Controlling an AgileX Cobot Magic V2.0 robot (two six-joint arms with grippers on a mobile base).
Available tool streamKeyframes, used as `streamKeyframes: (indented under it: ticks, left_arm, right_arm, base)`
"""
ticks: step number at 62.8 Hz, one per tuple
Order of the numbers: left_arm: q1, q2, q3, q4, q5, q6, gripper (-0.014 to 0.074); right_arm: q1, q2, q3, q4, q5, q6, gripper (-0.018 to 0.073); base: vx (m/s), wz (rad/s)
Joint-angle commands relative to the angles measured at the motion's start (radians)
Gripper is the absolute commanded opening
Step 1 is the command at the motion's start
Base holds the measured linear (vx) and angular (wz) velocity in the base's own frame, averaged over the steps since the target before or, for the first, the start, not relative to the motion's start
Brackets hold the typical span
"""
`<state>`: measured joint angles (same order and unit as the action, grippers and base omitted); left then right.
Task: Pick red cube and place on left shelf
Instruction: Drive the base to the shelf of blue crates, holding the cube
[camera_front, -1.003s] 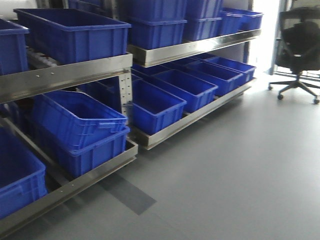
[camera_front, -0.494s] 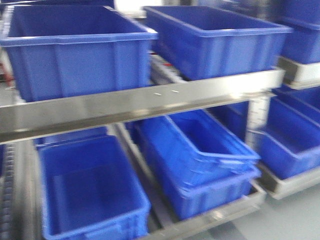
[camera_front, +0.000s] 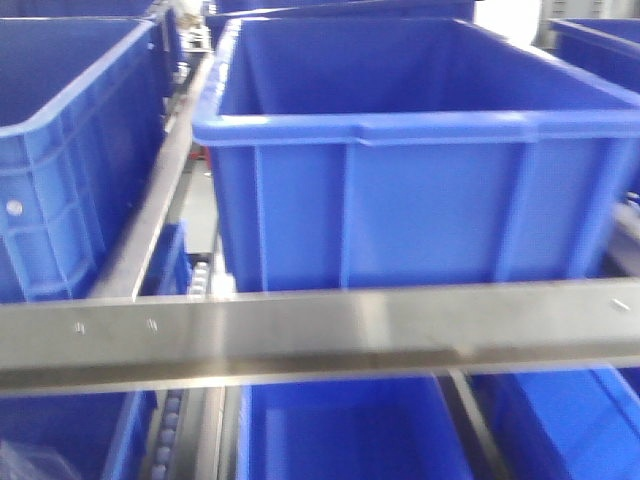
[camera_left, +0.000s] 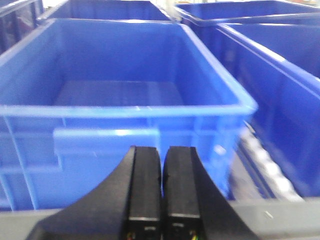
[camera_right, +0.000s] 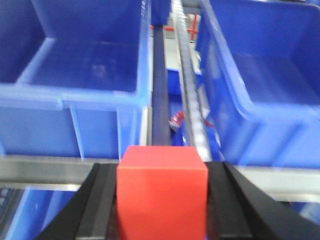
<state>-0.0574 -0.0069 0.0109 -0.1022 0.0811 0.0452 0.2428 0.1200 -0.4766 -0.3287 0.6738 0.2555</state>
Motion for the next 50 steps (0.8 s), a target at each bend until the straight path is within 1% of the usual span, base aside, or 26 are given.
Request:
streamKeyframes:
  ticks: [1,27,50]
  left_arm:
    - [-0.001,-0.012,0.024,-0.004,-0.089,-0.005,0.0102]
    - [-0.001,-0.012,0.024,-0.004,-0.089,-0.005,0.0102]
    - [-0.001,-0.012,0.024,-0.004,-0.089,-0.005,0.0102]
  right_arm:
    - [0.0,0.016,-0.025,-0.029,-0.086,-0.008,0.0065]
    - [0.0,0.016,-0.025,-0.029,-0.086,-0.008,0.0065]
    - [0.0,0.016,-0.025,-0.029,-0.086,-0.008,0.0065]
  base:
    - [0.32,0.24]
    - [0.2,0.15]
    - [0.06,0.04]
